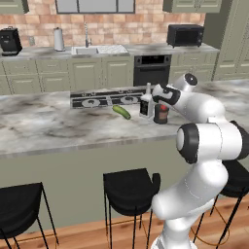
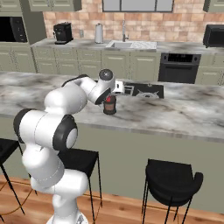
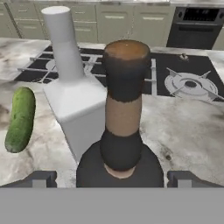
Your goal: Place the liquors on the top shelf of the fridge to keep them out of children's reach, and place the cucumber on lower shelves for easy access.
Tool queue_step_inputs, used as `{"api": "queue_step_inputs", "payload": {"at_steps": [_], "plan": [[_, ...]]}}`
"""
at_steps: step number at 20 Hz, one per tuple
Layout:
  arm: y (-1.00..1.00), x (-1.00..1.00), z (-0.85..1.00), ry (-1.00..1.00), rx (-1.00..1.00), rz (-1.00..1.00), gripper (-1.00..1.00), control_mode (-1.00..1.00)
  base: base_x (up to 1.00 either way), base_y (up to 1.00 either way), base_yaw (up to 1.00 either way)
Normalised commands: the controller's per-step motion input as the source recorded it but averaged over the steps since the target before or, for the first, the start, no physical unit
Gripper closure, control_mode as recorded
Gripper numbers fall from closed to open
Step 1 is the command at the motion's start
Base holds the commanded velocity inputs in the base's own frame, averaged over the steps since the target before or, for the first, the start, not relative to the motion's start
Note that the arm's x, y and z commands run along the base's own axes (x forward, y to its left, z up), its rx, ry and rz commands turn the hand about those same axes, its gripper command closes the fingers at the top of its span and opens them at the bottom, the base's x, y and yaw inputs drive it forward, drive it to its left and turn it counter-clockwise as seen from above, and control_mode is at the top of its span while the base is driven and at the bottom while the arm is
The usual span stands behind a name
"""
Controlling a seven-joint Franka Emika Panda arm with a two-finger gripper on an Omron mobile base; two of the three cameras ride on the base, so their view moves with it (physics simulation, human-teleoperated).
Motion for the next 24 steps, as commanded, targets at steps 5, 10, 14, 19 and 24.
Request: {"api": "queue_step_inputs", "payload": {"at_steps": [5, 10, 14, 19, 24], "plan": [[0.0, 0.32, -0.09, 0.0, 0.0, 0.0, -1.0, -1.0, 0.0, 0.0, 0.0], [-0.01, 0.28, -0.14, 0.0, 0.0, 0.0, -1.0, -1.0, 0.0, 0.0, 0.0], [-0.02, 0.28, -0.2, 0.0, 0.0, 0.0, 1.0, -1.0, 0.0, 0.0, 0.0], [0.0, 0.12, -0.14, -0.03, 0.0, 0.0, 1.0, -1.0, 0.0, 0.0, 0.0], [0.0, -0.23, 0.02, -0.01, 0.0, 0.0, 1.0, -1.0, 0.0, 0.0, 0.0]]}}
